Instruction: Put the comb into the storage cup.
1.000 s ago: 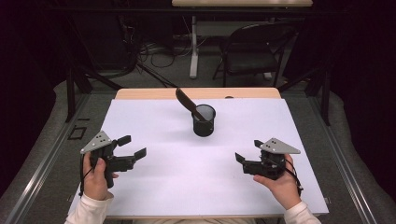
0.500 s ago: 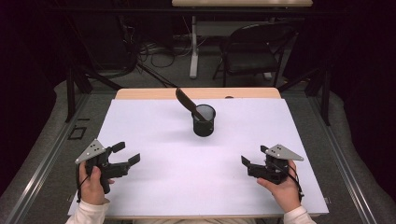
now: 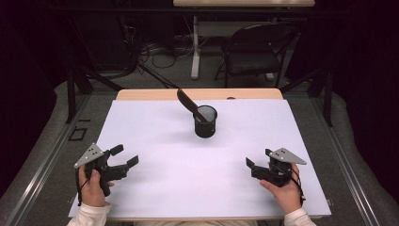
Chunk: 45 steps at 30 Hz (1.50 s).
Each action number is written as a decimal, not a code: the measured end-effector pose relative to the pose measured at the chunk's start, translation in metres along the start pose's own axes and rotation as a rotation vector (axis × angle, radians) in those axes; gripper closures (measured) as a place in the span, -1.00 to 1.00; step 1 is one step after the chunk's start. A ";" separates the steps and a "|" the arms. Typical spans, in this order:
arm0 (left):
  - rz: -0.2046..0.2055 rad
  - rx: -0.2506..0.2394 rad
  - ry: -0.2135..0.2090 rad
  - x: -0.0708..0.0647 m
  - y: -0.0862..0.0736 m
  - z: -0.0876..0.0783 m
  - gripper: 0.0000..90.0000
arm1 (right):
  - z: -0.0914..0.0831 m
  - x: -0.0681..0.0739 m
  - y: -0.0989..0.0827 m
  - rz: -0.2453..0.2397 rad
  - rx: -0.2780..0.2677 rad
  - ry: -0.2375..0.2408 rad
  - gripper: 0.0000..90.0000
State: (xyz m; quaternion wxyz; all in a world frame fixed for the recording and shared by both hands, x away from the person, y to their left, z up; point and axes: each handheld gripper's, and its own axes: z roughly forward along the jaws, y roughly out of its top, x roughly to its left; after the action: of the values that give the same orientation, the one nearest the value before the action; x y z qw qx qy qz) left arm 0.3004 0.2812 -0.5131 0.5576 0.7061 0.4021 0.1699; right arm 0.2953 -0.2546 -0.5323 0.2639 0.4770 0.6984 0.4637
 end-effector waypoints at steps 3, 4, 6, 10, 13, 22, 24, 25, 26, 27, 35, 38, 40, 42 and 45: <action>0.006 0.000 0.007 0.002 -0.002 0.000 -0.66 | 0.001 -0.003 -0.002 0.007 -0.002 -0.011 -0.67; 0.008 -0.005 0.007 0.003 -0.002 0.000 -0.66 | 0.001 -0.003 -0.003 0.005 -0.003 -0.016 -0.67; 0.007 -0.004 0.010 0.003 -0.003 0.000 -0.66 | 0.001 -0.003 -0.003 0.006 0.000 -0.018 -0.67; 0.004 -0.003 0.014 0.006 -0.005 0.001 -0.66 | 0.002 -0.005 -0.005 0.014 -0.002 -0.023 -0.67; 0.004 0.001 0.018 0.007 -0.007 0.003 -0.66 | 0.003 -0.007 -0.006 0.025 -0.008 -0.026 -0.67; -0.002 0.004 0.019 0.009 -0.009 0.005 -0.66 | 0.003 -0.011 -0.008 0.042 -0.001 -0.035 -0.67; -0.002 0.008 0.021 0.009 -0.010 0.005 -0.66 | 0.004 -0.011 -0.008 0.047 0.000 -0.034 -0.67; -0.003 0.006 0.019 0.009 -0.010 0.006 -0.66 | 0.004 -0.011 -0.008 0.046 0.000 -0.035 -0.66; -0.003 0.008 0.018 0.010 -0.010 0.006 -0.66 | 0.004 -0.011 -0.008 0.046 0.004 -0.036 -0.67; -0.003 0.009 0.020 0.010 -0.010 0.006 -0.66 | 0.004 -0.012 -0.008 0.046 0.005 -0.036 -0.67; -0.003 0.013 0.022 0.009 -0.011 0.007 -0.66 | 0.005 -0.011 -0.009 0.051 0.007 -0.033 -0.67; -0.003 0.013 0.020 0.009 -0.011 0.007 -0.66 | 0.005 -0.012 -0.009 0.047 0.005 -0.034 -0.67; -0.003 0.014 0.020 0.009 -0.011 0.008 -0.66 | 0.005 -0.011 -0.010 0.046 0.009 -0.033 -0.67; -0.003 0.014 0.019 0.009 -0.011 0.008 -0.66 | 0.005 -0.011 -0.010 0.046 0.010 -0.031 -0.67; -0.002 0.014 0.020 0.009 -0.011 0.008 -0.66 | 0.005 -0.011 -0.010 0.046 0.009 -0.032 -0.67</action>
State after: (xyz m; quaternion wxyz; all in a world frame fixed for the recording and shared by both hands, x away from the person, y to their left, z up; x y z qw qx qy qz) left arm 0.3069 0.2832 -0.5280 0.5485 0.7080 0.4095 0.1737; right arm 0.3003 -0.2639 -0.5441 0.2622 0.5017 0.6850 0.4587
